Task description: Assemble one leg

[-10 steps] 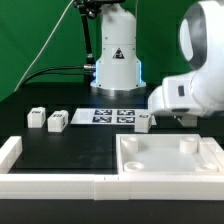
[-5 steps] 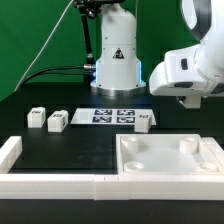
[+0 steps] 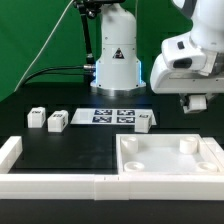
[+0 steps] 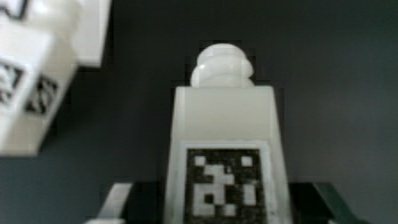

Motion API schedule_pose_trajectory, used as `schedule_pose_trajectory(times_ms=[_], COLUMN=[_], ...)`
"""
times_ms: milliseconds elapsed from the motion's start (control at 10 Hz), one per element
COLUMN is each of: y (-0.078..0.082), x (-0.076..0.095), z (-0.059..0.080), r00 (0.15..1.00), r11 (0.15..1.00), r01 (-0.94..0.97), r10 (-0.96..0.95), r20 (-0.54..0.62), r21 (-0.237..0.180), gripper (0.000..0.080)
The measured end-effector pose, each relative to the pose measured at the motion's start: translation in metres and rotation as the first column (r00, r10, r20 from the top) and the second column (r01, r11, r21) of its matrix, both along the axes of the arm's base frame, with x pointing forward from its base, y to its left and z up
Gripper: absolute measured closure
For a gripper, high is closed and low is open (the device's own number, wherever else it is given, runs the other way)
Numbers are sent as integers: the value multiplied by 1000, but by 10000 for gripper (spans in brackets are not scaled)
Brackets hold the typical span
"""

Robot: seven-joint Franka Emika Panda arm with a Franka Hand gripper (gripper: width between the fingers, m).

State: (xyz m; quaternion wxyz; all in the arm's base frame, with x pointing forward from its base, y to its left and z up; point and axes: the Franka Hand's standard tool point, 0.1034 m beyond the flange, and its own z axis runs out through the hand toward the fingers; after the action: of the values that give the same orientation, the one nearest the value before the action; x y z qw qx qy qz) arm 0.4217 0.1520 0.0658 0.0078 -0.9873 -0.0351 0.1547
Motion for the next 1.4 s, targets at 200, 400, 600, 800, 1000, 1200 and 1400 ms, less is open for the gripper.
schedule_pose_trajectory(times_ms=[200,400,600,800,1000,1200,1400], y=[-8,-2,-2,-16,-30,-47,-42], x=[11,7,9,33,56,86,82], z=[8,3,4,24,42,48,45], r00=[984,944,890,897,887,858,859], r11=[999,998,996,995,995,993,993], r01=[16,1,-50,-72,-88,-104,-111], r10=[-21,-20,10,37,52,66,71], r20=[176,329,456,441,460,510,508], r21=[29,58,76,63,57,47,47], gripper=[508,508,508,508,508,508,508])
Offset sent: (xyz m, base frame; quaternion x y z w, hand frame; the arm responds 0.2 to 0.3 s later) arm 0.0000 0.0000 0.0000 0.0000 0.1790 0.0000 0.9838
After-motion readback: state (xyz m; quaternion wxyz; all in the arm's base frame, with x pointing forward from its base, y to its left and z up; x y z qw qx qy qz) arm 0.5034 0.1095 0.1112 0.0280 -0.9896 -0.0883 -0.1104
